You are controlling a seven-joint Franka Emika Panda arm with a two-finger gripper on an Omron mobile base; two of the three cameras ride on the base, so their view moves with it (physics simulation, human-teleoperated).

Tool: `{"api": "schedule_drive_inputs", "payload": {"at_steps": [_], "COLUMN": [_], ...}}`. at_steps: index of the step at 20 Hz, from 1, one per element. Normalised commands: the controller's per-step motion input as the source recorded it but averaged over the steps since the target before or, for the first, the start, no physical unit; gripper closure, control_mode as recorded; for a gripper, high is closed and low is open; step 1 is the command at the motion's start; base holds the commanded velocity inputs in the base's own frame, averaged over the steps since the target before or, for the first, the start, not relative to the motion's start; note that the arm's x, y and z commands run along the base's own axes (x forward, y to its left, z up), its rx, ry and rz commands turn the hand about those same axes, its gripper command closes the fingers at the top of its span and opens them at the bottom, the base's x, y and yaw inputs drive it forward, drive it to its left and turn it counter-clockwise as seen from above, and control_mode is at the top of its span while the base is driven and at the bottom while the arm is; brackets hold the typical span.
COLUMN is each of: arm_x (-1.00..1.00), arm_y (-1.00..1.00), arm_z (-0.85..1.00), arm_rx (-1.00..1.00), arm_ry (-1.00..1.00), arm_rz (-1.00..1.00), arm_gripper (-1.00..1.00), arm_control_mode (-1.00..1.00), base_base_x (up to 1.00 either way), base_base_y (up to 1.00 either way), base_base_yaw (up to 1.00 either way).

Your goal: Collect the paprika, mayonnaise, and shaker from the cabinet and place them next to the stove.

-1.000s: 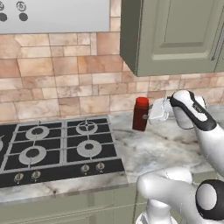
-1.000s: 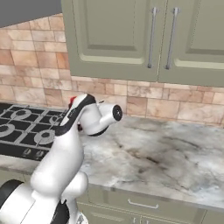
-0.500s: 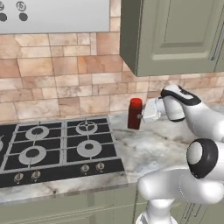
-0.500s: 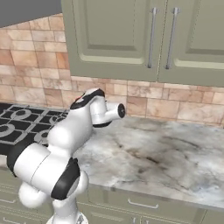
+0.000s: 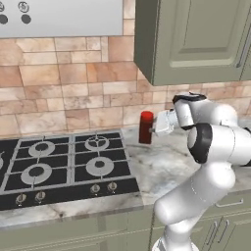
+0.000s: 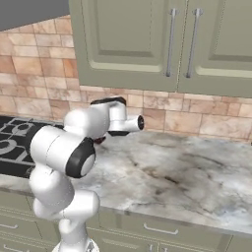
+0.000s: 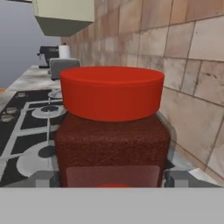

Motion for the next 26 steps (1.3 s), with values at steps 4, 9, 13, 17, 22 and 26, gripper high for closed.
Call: {"api": "schedule_drive_inputs", "payload": {"at_steps": [4,9,13,17,22,26], "arm_x": [0.46,0.42,0.38,0.3,0.27,0.29], "arm_y": [0.0,0.0,0.0,0.0,0.02,0.12], "arm_z": [-0.28,-0.25,-0.23,-0.28,-0.32,-0.32], "arm_rx": [0.0,0.0,0.0,0.0,0.0,0.0], "arm_ry": [0.0,0.0,0.0,0.0,0.0,0.0], "arm_rz": [0.07,0.07,0.06,0.06,0.06,0.04], "arm_gripper": [1.0,1.0,1.0,1.0,1.0,1.0], "arm_control_mode": [-1.0,-1.0,-1.0,-1.0,-1.0,-1.0], "base_base_x": [0.0,0.0,0.0,0.0,0.0,0.0], "base_base_y": [0.0,0.0,0.0,0.0,0.0,0.0], "base_base_yaw": [0.0,0.0,0.0,0.0,0.0,0.0]}}
